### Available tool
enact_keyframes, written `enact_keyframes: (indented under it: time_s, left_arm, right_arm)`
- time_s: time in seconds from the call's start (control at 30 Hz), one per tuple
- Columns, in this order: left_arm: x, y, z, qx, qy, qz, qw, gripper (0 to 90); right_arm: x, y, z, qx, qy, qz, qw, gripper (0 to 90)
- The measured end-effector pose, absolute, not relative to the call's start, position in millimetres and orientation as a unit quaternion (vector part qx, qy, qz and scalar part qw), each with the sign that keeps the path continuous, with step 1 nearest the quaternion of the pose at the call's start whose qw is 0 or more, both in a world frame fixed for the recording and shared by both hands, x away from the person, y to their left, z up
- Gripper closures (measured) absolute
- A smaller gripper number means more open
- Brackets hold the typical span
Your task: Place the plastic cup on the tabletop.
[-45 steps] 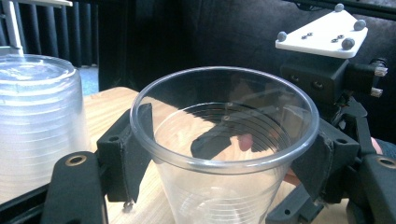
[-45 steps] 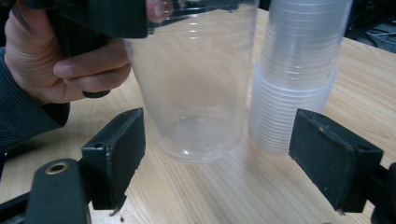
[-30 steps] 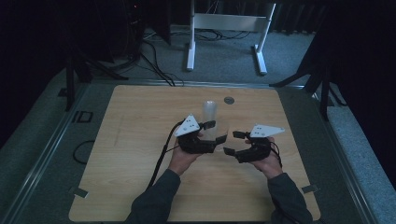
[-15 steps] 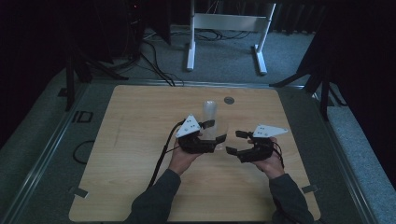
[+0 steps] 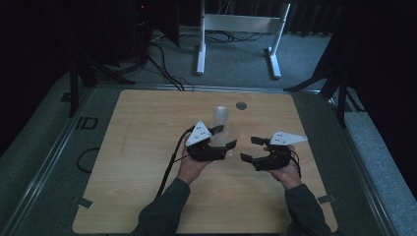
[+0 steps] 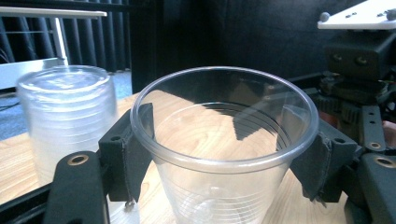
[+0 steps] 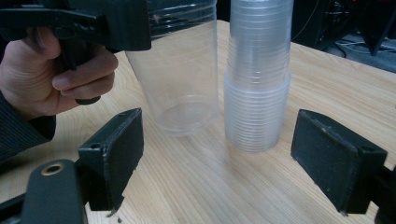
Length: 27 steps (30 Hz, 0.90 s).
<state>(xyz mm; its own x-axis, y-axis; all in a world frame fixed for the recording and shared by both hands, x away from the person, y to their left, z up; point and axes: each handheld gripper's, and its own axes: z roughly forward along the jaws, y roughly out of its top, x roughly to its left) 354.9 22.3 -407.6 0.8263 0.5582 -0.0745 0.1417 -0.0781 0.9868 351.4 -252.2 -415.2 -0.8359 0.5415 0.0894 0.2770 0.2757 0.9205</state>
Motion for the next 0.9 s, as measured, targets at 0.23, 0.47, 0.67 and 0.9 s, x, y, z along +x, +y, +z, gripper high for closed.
enact_keyframes:
  time_s: [0.23, 0.47, 0.67, 0.9]
  left_arm:
    - [354.9, 25.0, -408.8, 0.717, 0.247, 0.171, 0.629, 28.3]
    - [354.7, 24.5, -410.8, 0.724, 0.247, 0.179, 0.619, 28.3]
    - [355.3, 24.5, -412.7, 0.725, 0.248, 0.181, 0.616, 28.3]
    - [356.3, 25.8, -416.4, 0.726, 0.253, 0.182, 0.613, 28.2]
  right_arm:
    - [350.9, -254.9, -414.9, 0.262, 0.786, 0.546, 0.125, 17.1]
    - [350.4, -257.0, -416.5, 0.271, 0.78, 0.549, 0.128, 17.1]
    - [349.7, -259.6, -417.3, 0.276, 0.774, 0.555, 0.13, 17.2]
    - [349.6, -260.8, -420.4, 0.279, 0.774, 0.554, 0.127, 17.2]
